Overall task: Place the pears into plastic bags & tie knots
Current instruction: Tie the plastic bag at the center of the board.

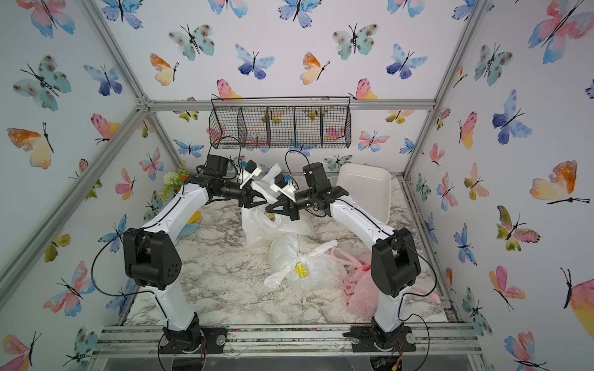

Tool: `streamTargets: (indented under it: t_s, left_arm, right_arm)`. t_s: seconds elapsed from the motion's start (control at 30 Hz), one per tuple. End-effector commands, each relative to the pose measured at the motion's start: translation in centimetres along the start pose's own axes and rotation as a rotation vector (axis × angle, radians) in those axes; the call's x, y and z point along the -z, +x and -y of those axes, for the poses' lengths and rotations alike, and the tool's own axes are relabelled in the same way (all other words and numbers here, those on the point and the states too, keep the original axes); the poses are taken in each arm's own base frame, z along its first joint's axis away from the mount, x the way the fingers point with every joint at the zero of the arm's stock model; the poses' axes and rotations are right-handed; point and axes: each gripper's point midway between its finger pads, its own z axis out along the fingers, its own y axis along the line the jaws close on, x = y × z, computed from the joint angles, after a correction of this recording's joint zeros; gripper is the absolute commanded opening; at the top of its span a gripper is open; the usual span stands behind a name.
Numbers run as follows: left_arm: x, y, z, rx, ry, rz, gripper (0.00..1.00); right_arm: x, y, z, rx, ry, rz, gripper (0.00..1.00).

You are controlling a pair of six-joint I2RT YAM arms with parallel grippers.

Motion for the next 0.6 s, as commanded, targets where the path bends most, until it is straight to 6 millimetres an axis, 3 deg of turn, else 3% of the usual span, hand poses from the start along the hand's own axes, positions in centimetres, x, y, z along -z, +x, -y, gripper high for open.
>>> streamTargets:
  t_s: [0.0, 0.37, 0.57]
  left_arm:
    - [1.3, -1.1, 1.8, -0.077, 0.035, 0.02, 0.61]
    - [1.0, -2.8, -0.1, -0.067, -0.029, 0.078, 0.66]
    - [1.7, -1.8, 2.3, -0.084, 0.057, 0.063, 0.68]
  right_arm:
    - [-0.4, 1.2, -0.2, -0.065, -0.05, -0.049, 0.03]
    - [-0.4, 1.5, -0.9, -0.077, -0.086, -0.041, 0.03]
    - [-0.3, 1.2, -0.1, -0.065, -0.035, -0.058, 0.03]
